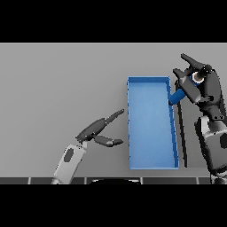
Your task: Pick up the blue pipe and place it into the blue bin.
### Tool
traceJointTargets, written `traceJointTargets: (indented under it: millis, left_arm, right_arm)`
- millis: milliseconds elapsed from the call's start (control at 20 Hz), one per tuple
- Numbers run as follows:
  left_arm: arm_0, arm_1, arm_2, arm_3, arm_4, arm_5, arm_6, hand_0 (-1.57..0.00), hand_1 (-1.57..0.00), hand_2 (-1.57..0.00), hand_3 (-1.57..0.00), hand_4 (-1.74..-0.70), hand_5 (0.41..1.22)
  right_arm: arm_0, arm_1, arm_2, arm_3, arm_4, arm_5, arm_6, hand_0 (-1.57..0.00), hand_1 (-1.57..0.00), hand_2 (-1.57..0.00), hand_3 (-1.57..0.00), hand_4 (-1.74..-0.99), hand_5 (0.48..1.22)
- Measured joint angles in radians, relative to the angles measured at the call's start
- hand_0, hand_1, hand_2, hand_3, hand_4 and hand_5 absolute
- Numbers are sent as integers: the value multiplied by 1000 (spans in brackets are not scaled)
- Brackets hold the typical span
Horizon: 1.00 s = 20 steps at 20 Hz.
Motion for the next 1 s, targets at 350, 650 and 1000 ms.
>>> traceJointTargets:
  millis: [350, 650, 1000]
  left_arm:
    - [17, -8, -4, -16, 18, -3, 23, 1, 1, 1, 1, -878, 423]
    - [25, -12, -17, -26, 13, 2, 40, 1, 1, 1, 1, -887, 423]
    - [32, -1, -19, -31, 10, -1, 20, 1, 1, 1, 1, -882, 421]
  right_arm:
    - [370, 17, 51, -123, 10, -96, 0, -1571, -1571, -1571, -1571, -1741, 1221]
    - [573, -65, 201, -140, -10, -333, -1, -1571, -1571, -1571, -1508, -1741, 1221]
    - [569, -250, 464, -57, -115, -626, -9, -1465, -1336, -1339, -788, -1678, 1221]
